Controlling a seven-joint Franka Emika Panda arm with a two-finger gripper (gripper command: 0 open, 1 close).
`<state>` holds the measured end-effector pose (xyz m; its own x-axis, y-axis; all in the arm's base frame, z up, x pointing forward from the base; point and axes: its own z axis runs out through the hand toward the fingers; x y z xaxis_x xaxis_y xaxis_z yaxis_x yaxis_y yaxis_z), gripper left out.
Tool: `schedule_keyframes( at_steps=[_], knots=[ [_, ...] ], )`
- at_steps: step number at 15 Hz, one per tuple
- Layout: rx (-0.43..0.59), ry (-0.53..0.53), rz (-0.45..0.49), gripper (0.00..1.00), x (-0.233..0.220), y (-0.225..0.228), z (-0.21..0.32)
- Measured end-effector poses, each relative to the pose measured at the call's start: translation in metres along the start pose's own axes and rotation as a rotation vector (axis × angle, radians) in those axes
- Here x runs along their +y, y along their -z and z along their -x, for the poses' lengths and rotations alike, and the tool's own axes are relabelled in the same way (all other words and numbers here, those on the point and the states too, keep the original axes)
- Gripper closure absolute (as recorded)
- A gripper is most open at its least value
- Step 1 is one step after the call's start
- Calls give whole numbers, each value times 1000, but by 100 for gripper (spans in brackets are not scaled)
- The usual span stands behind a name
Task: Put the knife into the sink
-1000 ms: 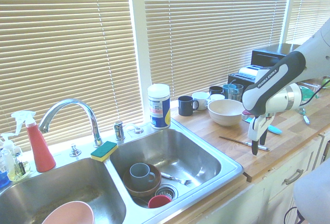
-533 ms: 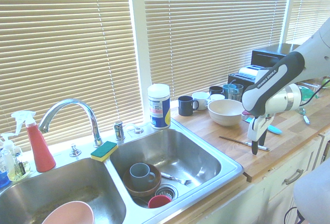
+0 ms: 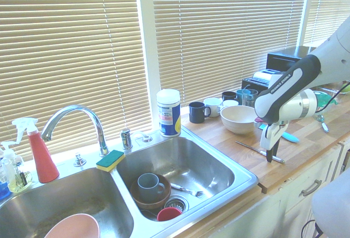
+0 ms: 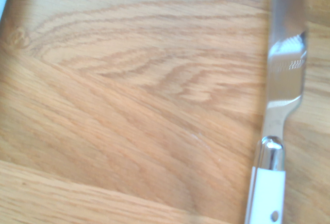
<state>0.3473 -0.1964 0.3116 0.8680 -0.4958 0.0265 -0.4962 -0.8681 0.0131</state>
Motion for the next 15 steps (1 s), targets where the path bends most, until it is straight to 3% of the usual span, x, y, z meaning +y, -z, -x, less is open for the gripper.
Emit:
schedule_keyframes(
  at_steps=[9, 15],
  knots=[
    [9, -8, -6, 100, -7, 2, -5],
    [41, -40, -29, 100, -23, 43, -23]
  ],
)
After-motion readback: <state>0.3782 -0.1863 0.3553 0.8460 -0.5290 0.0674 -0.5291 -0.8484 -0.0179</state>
